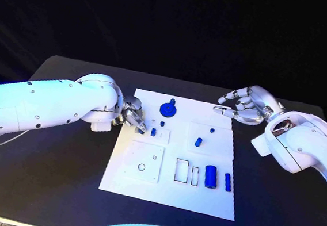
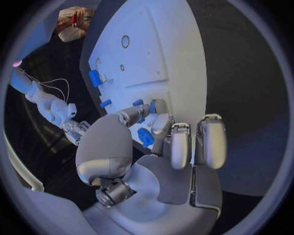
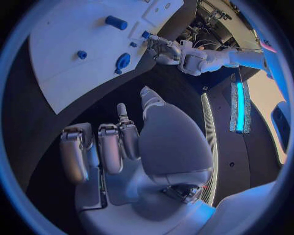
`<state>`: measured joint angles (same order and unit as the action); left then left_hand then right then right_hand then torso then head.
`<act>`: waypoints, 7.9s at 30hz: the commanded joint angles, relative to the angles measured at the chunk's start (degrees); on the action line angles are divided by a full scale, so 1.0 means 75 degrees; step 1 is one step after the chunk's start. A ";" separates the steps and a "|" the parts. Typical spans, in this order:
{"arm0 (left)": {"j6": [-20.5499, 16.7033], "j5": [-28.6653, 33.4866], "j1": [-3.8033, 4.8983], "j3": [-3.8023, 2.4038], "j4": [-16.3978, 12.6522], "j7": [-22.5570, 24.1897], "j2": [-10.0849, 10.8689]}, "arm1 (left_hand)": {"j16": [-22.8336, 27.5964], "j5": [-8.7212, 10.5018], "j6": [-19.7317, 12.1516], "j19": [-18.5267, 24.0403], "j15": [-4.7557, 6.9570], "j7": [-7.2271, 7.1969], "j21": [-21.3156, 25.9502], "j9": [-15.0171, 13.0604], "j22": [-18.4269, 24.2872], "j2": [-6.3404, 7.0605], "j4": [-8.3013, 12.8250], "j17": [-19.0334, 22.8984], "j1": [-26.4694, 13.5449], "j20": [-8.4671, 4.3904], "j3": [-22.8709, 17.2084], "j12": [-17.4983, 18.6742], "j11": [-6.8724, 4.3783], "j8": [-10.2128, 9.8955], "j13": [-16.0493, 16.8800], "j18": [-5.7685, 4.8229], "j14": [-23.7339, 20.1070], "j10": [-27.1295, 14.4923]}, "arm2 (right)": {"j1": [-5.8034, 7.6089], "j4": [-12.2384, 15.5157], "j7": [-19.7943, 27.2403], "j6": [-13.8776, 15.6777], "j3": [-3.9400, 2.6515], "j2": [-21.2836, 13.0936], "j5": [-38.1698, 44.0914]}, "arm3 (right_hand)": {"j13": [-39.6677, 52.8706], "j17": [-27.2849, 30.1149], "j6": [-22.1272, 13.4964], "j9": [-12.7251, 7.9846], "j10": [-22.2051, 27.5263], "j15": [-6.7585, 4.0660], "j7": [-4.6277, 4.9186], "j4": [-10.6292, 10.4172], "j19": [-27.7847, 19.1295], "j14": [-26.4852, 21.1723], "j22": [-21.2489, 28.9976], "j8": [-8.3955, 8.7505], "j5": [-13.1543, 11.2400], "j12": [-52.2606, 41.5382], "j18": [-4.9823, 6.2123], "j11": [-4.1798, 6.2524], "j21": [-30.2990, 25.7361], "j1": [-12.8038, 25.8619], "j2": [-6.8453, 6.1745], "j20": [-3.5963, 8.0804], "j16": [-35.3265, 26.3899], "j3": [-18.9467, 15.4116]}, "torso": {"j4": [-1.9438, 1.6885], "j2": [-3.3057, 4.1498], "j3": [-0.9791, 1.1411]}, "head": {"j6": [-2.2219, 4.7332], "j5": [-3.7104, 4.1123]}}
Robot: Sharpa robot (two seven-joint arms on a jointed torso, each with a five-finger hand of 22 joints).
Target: Assemble the parts on the task board
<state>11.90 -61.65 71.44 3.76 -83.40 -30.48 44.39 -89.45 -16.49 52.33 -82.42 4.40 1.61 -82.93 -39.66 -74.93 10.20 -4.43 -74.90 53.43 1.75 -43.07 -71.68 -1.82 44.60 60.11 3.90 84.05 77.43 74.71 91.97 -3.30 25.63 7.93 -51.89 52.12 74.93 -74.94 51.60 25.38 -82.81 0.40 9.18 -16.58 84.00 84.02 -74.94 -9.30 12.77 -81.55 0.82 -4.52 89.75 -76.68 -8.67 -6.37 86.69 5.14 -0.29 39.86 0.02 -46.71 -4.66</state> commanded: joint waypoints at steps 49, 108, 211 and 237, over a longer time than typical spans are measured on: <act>0.0104 0.0172 -0.0052 0.0028 0.0033 -0.0040 -0.0055 | -0.0024 0.0030 0.0102 -0.0015 0.0056 0.0036 0.0012 0.0165 -0.0331 -0.0008 -0.0902 -0.1928 -0.0028 -0.0017 0.1854 -0.0016 -0.0015 -0.0099 0.0074 -0.0120 0.0767 -0.0016 | -0.0005 0.0003 0.0053 -0.0101 0.0000 -0.0004 0.0062 | 0.1032 -0.1020 -0.0052 -0.0016 0.0002 -0.0050 -0.0022 -0.0013 0.0775 0.0565 -0.1988 -0.0049 -0.0040 0.0029 -0.0097 0.0034 -0.0020 0.0027 0.0065 0.0040 -0.0026 -0.0018 | 0.0005 -0.0002 0.0001 | -0.0031 0.0024; -0.2684 0.1044 -0.0020 -0.0407 -0.0411 0.3068 0.0357 | 0.3784 0.0145 -0.2332 0.3348 -0.0897 0.1211 0.4472 0.0994 0.4905 0.0080 -0.1436 0.3028 0.2752 0.0797 0.2690 0.3083 0.1093 -0.1006 -0.3823 0.0875 -0.2334 -0.4061 | -0.0014 -0.0061 0.0088 -0.0020 0.0000 -0.0020 0.0062 | 0.1005 -0.0973 -0.0055 -0.0018 0.0027 -0.0050 -0.0023 -0.0011 0.0729 0.0553 -0.1951 -0.0055 -0.0026 0.0061 -0.0075 0.0035 -0.0117 0.0044 0.0093 0.0041 -0.0050 -0.0017 | -0.0013 -0.0008 0.0005 | 0.0040 0.0149; -0.2450 -0.1967 -0.0332 0.0124 0.1131 0.4259 -0.1035 | 0.1520 0.0348 -0.0065 0.2741 -0.0607 0.0825 0.2370 0.3159 0.2747 0.0052 0.0432 0.2326 0.3566 0.0624 0.0959 0.4599 0.0751 -0.1753 -0.6480 0.0643 -0.1378 -0.2918 | -0.0041 -0.0161 0.0244 0.0240 0.0002 0.0063 0.0084 | -0.0880 0.0129 -0.0162 -0.0032 0.1451 -0.0111 -0.0055 -0.0005 0.0049 0.0256 -0.1317 -0.0135 0.0112 0.2229 0.0261 0.0085 -0.1756 -0.0175 0.0087 0.0097 -0.0857 0.0165 | 0.0003 -0.0008 -0.0002 | 0.0025 0.0205; -0.1905 -0.1339 -0.0332 -0.0196 0.0641 0.3886 -0.0218 | 0.1466 0.0360 0.0078 0.2707 -0.0618 0.0796 0.2354 0.3118 0.2708 0.0083 0.0411 0.2320 0.3302 0.0637 0.1081 0.4829 0.0754 -0.1904 -0.6531 0.0631 -0.1332 -0.2774 | -0.0068 -0.0253 0.0227 0.0258 0.0003 0.0051 0.0084 | -0.0912 0.0153 -0.0159 -0.0031 0.1456 -0.0114 -0.0058 -0.0005 0.0026 0.0252 -0.1292 -0.0141 0.0116 0.2256 0.0274 0.0088 -0.1820 -0.0171 0.0087 0.0100 -0.0876 0.0169 | -0.0007 -0.0005 0.0002 | 0.0056 0.0199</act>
<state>-4.44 -72.38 68.94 2.35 -78.41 -0.43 42.75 -78.26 -13.93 52.46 -61.75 -0.21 7.50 -65.18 -15.62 -54.61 10.76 -1.33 -57.54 78.80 6.46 -35.24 -35.72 3.88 30.61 11.20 9.73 73.92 56.15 74.25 90.08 -2.17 27.88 7.95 -51.52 52.22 68.13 -73.82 50.70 25.20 -71.66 -0.02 8.66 -16.59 84.01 84.02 -74.94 -9.97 13.31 -64.55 2.61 -4.01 76.34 -77.31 -8.10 -5.95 80.47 6.11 -0.38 39.81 0.07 -46.25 -3.16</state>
